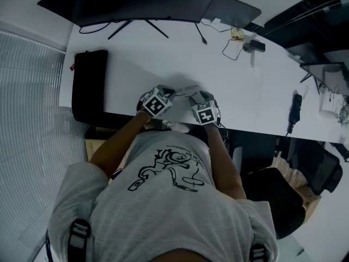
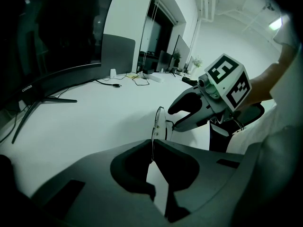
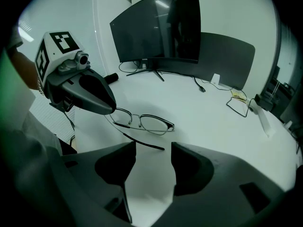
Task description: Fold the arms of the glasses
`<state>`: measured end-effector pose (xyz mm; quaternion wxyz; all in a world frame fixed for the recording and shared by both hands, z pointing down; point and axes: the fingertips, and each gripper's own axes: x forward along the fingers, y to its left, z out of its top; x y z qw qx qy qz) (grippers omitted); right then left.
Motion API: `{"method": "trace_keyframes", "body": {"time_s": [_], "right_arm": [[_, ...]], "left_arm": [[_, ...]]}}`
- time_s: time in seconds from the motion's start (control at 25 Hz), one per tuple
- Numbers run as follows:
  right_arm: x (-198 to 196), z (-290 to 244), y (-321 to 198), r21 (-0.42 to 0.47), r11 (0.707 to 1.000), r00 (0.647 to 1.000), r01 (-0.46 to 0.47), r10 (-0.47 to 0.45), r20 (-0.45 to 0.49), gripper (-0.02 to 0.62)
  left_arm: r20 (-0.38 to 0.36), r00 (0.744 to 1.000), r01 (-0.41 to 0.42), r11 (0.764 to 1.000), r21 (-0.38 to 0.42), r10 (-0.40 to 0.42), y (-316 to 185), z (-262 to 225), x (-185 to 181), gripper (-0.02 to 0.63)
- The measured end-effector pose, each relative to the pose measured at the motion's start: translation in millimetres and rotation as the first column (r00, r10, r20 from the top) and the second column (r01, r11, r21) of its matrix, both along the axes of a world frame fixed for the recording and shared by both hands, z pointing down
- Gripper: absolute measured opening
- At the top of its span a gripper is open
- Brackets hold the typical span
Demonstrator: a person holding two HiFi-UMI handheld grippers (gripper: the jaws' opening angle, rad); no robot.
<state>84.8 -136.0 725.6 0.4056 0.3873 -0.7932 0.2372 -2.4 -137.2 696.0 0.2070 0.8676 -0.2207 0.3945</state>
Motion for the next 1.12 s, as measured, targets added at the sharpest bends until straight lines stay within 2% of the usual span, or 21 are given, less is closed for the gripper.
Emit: {"method": "trace_keyframes", "body": {"time_s": [0.88, 1.12], "right_arm": [[2, 0, -10, 0.0, 1.0, 1.0, -0.01, 0.01, -0.002, 0.239], [0, 0, -11, -0.001, 1.0, 1.0, -0.013, 0.013, -0.002, 0.236]], "left_arm": [[0.019, 0.998, -0.056, 0.998, -0.03, 0.056, 7, 0, 5, 0.034], [0.047, 0.996, -0.071, 0.997, 0.028, 0.07, 2, -2, 3, 0.034]]}}
